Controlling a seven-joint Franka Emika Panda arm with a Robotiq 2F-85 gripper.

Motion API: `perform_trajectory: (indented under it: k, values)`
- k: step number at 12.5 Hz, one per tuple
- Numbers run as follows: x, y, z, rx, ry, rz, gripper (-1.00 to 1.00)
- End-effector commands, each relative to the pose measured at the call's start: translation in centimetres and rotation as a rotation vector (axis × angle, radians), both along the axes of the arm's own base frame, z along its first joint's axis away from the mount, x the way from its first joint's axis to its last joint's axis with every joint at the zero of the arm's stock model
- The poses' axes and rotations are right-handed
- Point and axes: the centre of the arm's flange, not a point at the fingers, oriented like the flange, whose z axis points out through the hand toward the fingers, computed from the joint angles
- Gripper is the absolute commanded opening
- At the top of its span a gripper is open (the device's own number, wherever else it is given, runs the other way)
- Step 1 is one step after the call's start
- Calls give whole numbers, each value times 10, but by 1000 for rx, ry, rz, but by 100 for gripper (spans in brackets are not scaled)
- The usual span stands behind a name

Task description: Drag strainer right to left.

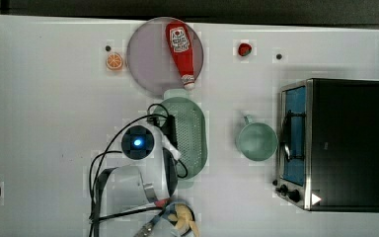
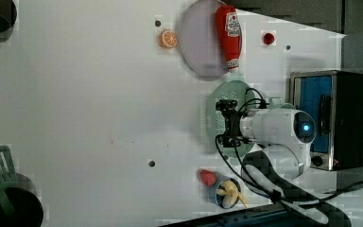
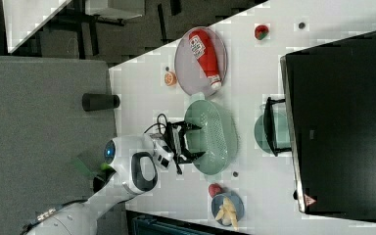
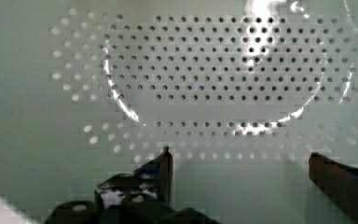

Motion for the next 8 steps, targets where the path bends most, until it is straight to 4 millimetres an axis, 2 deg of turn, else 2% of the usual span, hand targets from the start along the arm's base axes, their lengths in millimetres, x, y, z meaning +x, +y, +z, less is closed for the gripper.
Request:
perform_trajectory:
  k: [1, 6, 8]
  values:
    - [0, 34, -10, -5, 2, -67, 100]
    - [4, 86, -15, -13, 14, -39, 100]
    - [6, 102, -10, -13, 11, -37, 100]
